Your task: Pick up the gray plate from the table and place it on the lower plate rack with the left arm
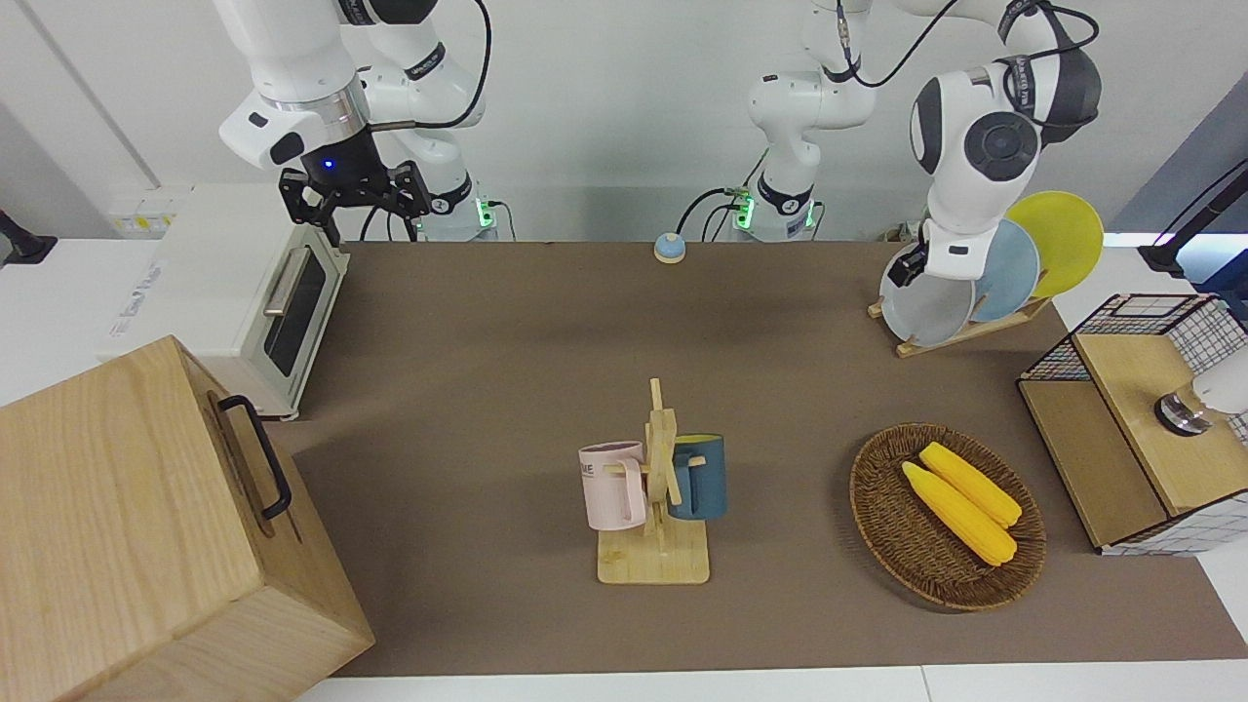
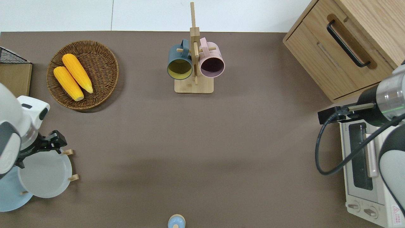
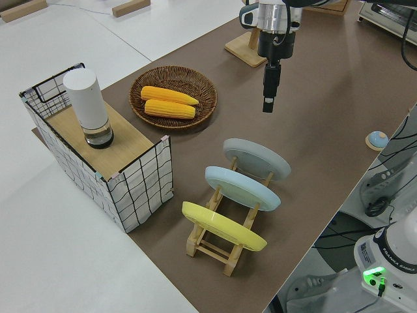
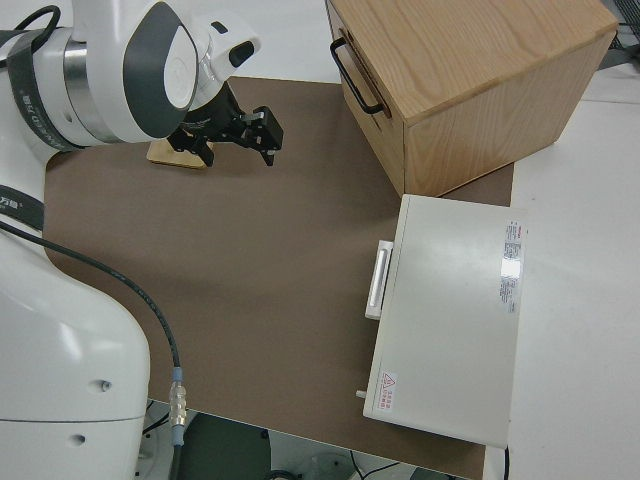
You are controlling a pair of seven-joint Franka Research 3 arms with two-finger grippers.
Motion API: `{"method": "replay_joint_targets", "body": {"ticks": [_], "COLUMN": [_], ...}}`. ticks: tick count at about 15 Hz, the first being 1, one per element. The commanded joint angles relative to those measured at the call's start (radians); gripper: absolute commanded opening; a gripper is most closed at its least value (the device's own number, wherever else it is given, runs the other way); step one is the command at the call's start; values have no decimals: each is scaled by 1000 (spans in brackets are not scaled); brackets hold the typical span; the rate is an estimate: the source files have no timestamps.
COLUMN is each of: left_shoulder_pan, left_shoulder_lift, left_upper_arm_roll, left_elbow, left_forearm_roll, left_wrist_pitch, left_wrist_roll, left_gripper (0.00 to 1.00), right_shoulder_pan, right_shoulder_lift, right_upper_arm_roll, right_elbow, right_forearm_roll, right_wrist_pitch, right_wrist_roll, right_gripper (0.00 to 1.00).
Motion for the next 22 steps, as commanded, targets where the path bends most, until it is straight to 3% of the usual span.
{"method": "replay_joint_targets", "body": {"ticks": [1,9,15,22], "left_shoulder_pan": [-3,7,4,9], "left_shoulder_lift": [0,-49,-41,-86], "left_upper_arm_roll": [57,117,114,111], "left_elbow": [79,174,176,209], "left_forearm_roll": [-144,-219,-297,-271], "left_wrist_pitch": [1,-68,-57,-40], "left_wrist_roll": [78,535,517,479], "left_gripper": [989,989,995,993], "right_shoulder_pan": [-19,-19,-20,-19], "right_shoulder_lift": [-1,-1,-1,-1], "right_upper_arm_roll": [17,17,17,17], "right_elbow": [9,9,9,9], "right_forearm_roll": [-1,-1,-1,-1], "right_wrist_pitch": [-14,-14,-14,-14], "right_wrist_roll": [12,12,12,12], "right_gripper": [983,983,983,983]}}
